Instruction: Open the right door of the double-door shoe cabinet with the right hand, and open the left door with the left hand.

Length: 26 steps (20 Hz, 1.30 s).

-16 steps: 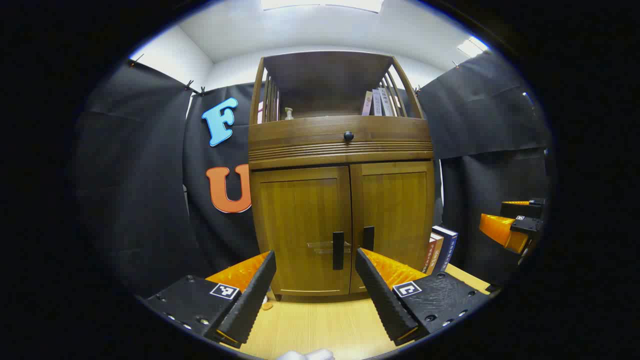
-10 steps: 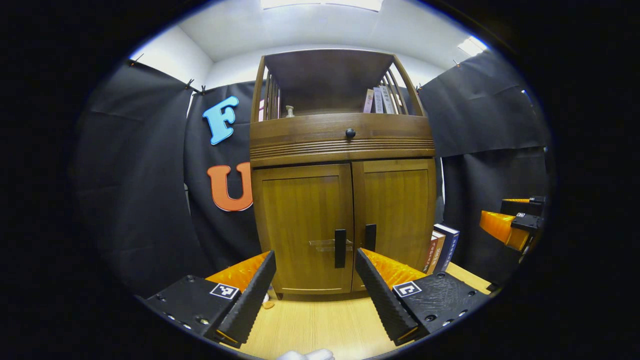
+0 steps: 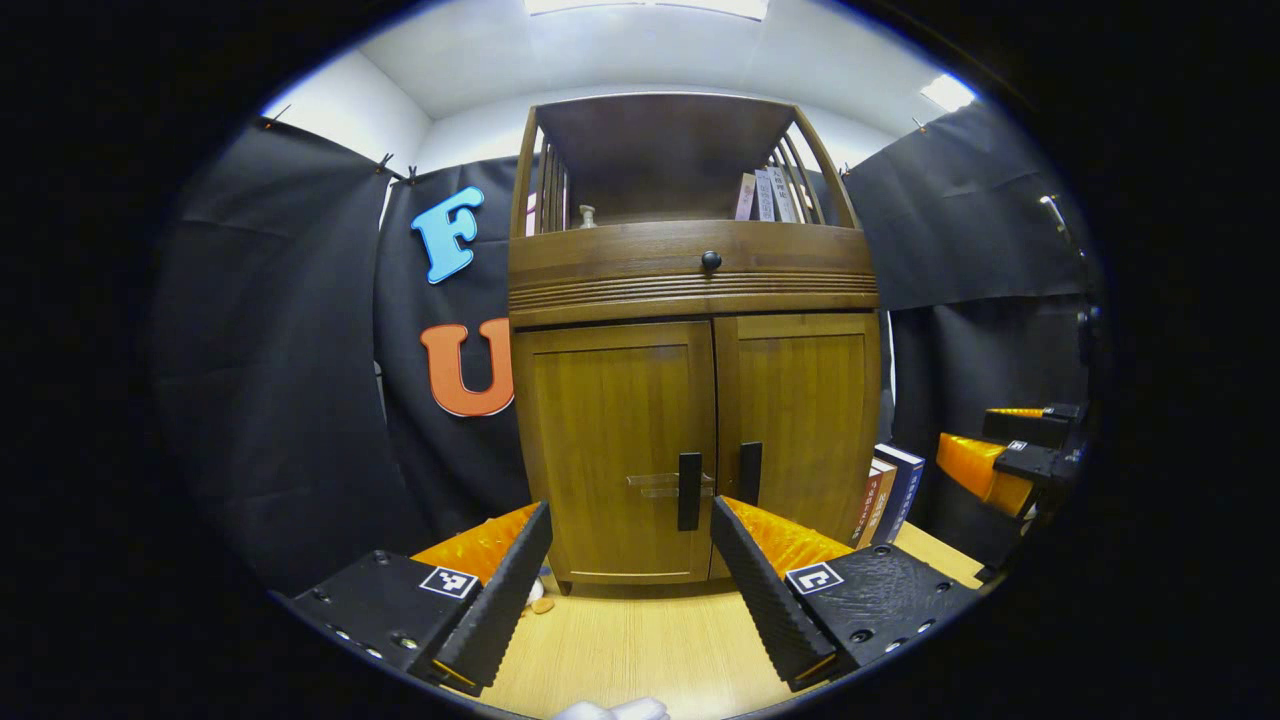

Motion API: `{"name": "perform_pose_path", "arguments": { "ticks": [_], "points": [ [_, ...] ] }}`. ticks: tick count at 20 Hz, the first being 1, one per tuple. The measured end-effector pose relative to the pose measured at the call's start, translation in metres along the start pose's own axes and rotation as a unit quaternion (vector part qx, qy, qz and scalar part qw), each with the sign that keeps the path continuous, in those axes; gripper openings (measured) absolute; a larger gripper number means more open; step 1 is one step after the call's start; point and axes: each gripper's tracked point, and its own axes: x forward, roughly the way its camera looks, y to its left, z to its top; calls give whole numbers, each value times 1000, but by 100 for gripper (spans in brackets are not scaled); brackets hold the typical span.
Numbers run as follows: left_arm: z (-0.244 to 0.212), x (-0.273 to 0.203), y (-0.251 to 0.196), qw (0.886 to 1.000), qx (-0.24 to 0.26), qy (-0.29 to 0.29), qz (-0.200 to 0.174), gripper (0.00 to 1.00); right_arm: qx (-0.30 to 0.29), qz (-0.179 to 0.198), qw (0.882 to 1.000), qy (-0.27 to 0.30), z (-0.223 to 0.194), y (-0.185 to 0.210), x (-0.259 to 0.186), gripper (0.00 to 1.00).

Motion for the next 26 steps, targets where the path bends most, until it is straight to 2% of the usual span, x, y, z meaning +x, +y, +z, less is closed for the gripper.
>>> {"name": "perform_pose_path", "arguments": {
  "ticks": [2, 3, 5, 6, 7, 10, 11, 13, 14, 15, 26],
  "points": [
    [4, -1, 0, 1000, -2, -2, 3, 96, -2, 4, 1000, 4, -7, 3, 8, 100],
    [4, -2, 2, 1000, -1, -3, 6, 100, 0, 10, 1000, 6, -9, 8, 16, 100],
    [7, -5, 4, 1000, 1, -4, 12, 96, 1, 17, 1000, 12, -15, 21, 38, 100],
    [8, -7, 5, 1000, 1, -3, 15, 100, 4, 20, 1000, 18, -21, 26, 51, 100],
    [10, -7, 7, 1000, 0, -5, 18, 96, 7, 25, 999, 19, -24, 31, 59, 100],
    [10, -11, 12, 1000, 3, 0, 26, 96, 4, 24, 999, 26, -33, 44, 88, 100],
    [12, -12, 13, 1000, 5, 1, 28, 100, 4, 30, 999, 30, -38, 51, 98, 100],
    [13, -14, 18, 999, 8, 0, 36, 96, 5, 37, 998, 40, -47, 63, 115, 100],
    [12, -15, 20, 999, 11, 1, 40, 100, 7, 37, 998, 47, -51, 69, 126, 100],
    [13, -18, 24, 999, 15, 2, 47, 96, 10, 39, 998, 52, -56, 76, 136, 100],
    [-2, -38, 64, 993, 17, 30, 111, 96, 22, 52, 994, 89, -88, 129, 232, 100]
  ]
}}
